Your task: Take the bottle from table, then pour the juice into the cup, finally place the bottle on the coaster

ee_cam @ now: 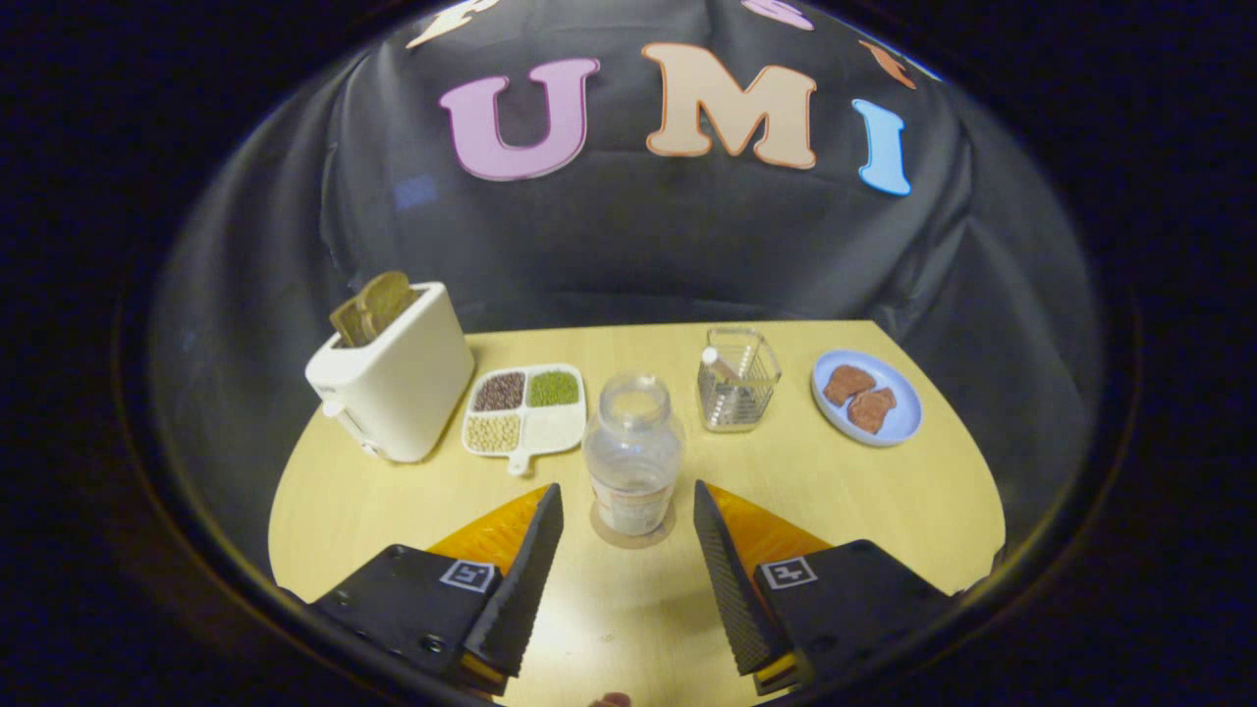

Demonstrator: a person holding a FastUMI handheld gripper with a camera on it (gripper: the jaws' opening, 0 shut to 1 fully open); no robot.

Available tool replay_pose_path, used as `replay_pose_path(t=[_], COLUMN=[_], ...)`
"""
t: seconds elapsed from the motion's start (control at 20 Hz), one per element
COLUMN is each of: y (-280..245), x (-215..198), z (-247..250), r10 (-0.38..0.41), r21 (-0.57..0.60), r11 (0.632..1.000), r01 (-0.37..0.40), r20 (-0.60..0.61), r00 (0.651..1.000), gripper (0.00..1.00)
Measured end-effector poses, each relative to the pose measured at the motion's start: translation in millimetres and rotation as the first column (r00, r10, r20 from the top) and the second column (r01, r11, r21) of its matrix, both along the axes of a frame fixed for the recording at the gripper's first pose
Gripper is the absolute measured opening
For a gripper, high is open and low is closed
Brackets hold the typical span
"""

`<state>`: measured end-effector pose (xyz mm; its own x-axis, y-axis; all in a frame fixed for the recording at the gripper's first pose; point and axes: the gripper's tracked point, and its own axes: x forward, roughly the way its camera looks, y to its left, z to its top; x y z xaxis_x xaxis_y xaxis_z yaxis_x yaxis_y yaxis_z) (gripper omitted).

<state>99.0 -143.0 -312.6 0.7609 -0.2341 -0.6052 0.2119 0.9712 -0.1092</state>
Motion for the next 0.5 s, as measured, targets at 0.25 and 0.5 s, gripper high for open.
replay_pose_path(t=[0.25, 0.5], y=[16, 42], x=[19, 41], z=[99, 198], r10=[0.043, 0.066], r21=[-0.02, 0.016], r11=[0.999, 0.997], r01=[-0.041, -0.077], r20=[0.164, 0.349], r00=[0.985, 0.935], gripper=[0.82, 0.81])
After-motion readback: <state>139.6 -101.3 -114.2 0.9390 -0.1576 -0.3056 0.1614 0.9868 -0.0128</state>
